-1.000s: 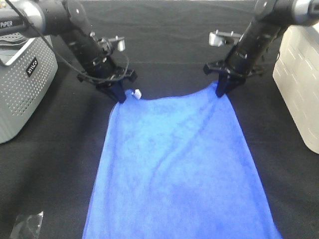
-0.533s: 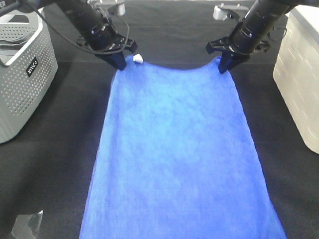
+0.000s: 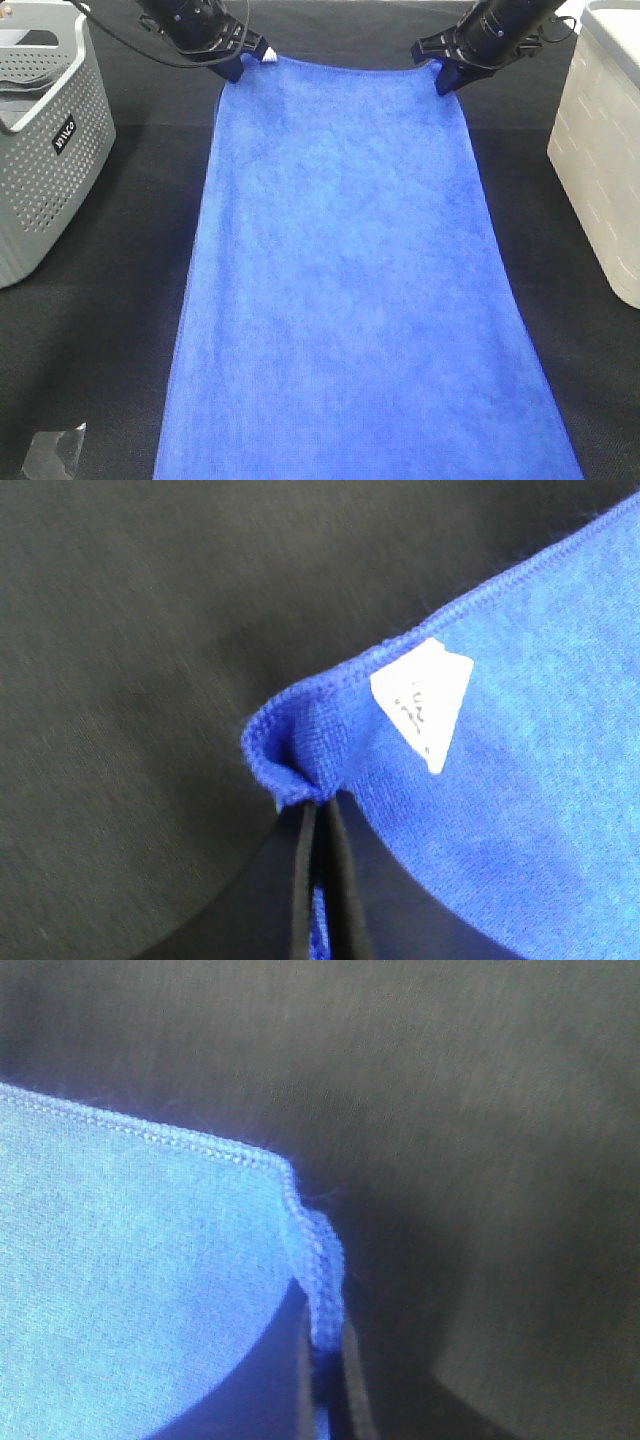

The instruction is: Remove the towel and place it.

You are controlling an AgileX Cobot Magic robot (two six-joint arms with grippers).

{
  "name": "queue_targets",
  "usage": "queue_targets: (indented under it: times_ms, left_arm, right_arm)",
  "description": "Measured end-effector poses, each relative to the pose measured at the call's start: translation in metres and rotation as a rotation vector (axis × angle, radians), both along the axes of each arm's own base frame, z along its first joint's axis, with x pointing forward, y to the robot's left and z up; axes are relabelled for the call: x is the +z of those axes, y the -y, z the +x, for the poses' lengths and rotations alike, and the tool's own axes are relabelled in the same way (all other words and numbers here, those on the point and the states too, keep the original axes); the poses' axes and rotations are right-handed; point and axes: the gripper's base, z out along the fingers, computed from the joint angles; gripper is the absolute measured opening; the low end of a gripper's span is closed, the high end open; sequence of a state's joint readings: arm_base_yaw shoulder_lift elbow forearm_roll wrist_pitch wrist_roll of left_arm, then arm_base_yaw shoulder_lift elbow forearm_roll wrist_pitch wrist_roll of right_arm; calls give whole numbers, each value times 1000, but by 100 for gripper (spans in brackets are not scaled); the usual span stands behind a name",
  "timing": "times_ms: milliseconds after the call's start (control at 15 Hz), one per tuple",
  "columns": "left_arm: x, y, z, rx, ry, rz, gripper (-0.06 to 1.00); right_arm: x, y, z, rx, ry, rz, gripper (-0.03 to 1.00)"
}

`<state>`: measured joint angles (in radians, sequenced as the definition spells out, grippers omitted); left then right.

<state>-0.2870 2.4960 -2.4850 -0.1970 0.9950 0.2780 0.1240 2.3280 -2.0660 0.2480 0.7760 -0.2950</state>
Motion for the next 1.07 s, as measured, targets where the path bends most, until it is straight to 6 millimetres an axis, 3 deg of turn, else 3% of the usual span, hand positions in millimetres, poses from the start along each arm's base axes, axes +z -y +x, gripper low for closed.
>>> queue_targets:
  times_ms: [267, 533, 1067]
  left_arm:
    - [4, 1, 7, -6, 102, 0, 0]
    - [-18, 2, 16, 5, 124, 1, 0]
    - [-61, 5, 34, 39, 206, -17, 0]
  right_arm:
    - [6, 1, 9, -28, 114, 8, 0]
    - [9, 2, 13, -43, 179, 5, 0]
    - [-44, 3, 30, -72, 204, -7, 0]
